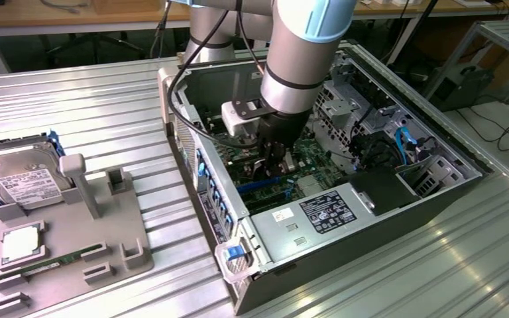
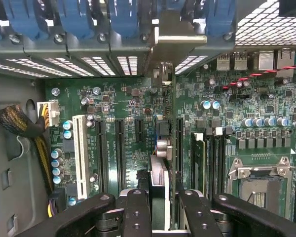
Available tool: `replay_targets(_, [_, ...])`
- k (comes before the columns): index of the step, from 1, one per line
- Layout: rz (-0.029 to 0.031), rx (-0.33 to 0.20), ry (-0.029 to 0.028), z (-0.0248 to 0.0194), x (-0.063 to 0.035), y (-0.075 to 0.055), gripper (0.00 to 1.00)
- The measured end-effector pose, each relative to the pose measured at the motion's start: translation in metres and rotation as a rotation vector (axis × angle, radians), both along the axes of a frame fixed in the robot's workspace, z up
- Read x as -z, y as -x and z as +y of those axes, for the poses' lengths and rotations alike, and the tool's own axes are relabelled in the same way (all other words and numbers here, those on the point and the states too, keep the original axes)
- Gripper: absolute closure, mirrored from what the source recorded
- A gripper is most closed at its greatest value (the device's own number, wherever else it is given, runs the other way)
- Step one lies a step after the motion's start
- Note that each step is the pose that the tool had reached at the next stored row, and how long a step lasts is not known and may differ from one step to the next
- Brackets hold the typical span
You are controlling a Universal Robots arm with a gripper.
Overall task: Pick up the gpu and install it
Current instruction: 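Insert the gpu into the slot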
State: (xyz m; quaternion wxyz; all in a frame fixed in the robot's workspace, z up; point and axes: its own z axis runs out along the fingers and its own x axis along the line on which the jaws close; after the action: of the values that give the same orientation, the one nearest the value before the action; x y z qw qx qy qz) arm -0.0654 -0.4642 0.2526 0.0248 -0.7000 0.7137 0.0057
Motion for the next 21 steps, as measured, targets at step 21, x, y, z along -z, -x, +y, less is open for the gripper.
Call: replay_targets(21, [0.0012,0.000,0.0000,0.0001,0.0055,0.0022,0.73])
